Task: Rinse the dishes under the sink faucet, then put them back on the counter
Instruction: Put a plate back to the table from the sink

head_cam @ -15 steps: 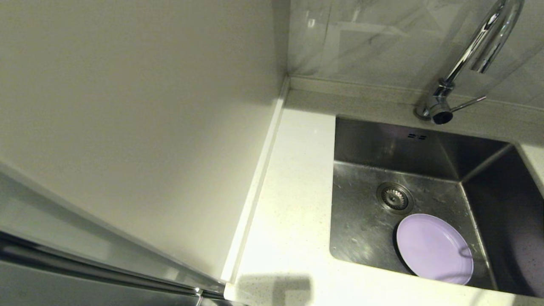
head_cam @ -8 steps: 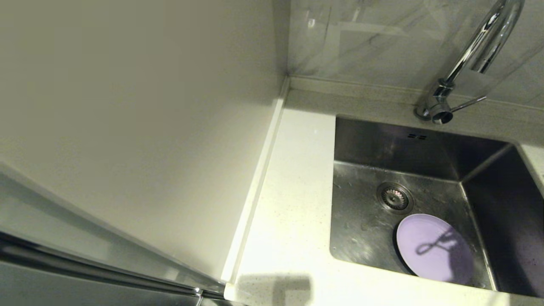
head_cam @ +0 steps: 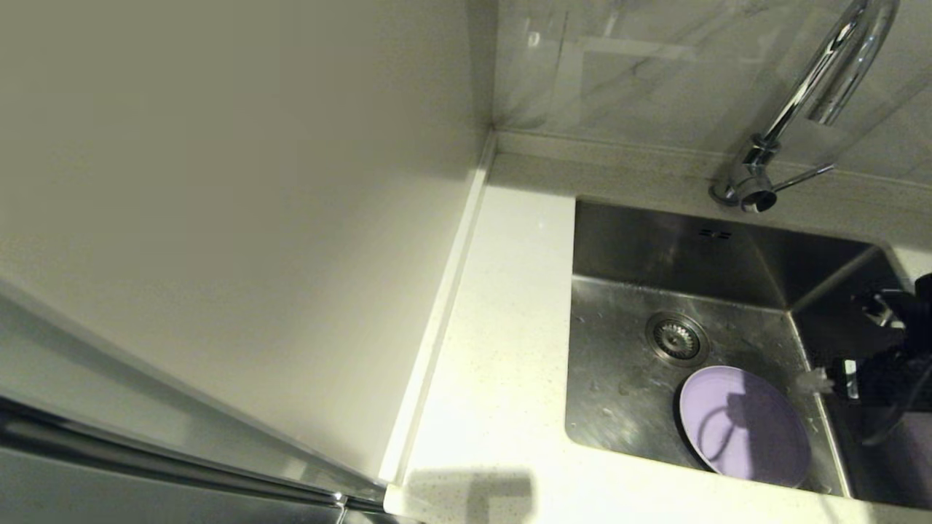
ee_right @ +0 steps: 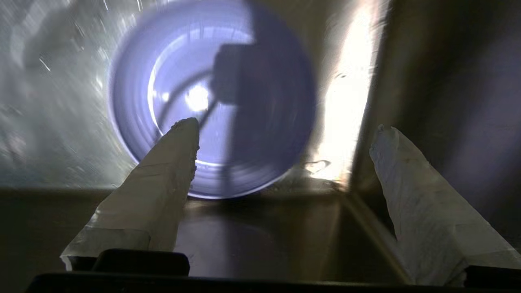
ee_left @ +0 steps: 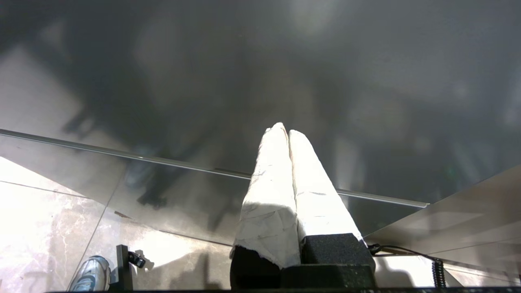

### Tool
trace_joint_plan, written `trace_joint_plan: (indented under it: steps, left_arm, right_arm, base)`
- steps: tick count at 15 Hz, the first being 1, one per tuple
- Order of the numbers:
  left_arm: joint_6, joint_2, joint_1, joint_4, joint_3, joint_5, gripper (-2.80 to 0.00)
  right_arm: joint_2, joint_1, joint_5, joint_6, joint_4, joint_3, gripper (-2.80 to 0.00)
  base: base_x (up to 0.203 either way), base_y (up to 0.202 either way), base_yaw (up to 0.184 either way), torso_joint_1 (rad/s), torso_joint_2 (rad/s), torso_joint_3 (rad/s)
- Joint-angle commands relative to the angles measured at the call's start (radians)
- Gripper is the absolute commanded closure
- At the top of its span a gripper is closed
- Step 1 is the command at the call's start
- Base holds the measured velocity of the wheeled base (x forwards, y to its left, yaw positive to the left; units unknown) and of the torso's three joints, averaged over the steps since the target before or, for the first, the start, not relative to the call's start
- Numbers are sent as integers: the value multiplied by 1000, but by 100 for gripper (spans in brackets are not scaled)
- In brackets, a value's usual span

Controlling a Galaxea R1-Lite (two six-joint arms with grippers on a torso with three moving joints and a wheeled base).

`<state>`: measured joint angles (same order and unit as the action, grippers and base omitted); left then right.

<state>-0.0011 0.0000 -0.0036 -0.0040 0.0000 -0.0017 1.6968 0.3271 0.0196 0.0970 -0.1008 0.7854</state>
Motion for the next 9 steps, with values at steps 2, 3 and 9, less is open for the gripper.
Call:
trace_joint_plan:
  steps: [2, 3, 9]
  left_arm:
    - [0, 0, 1, -1, 3, 0, 0]
    - [0, 0, 1, -1, 3, 0, 0]
    - [0, 0, -1, -1, 3, 0, 0]
  right_arm:
    - [213, 89, 122, 92, -188, -65, -280]
    - [253, 125, 174, 129, -243, -65, -280]
    - [407, 302, 594, 320, -458, -63, -280]
  base:
    - [0, 0, 0, 0, 0, 0]
    - [0, 0, 0, 0, 0, 0]
    - [0, 0, 0, 0, 0, 0]
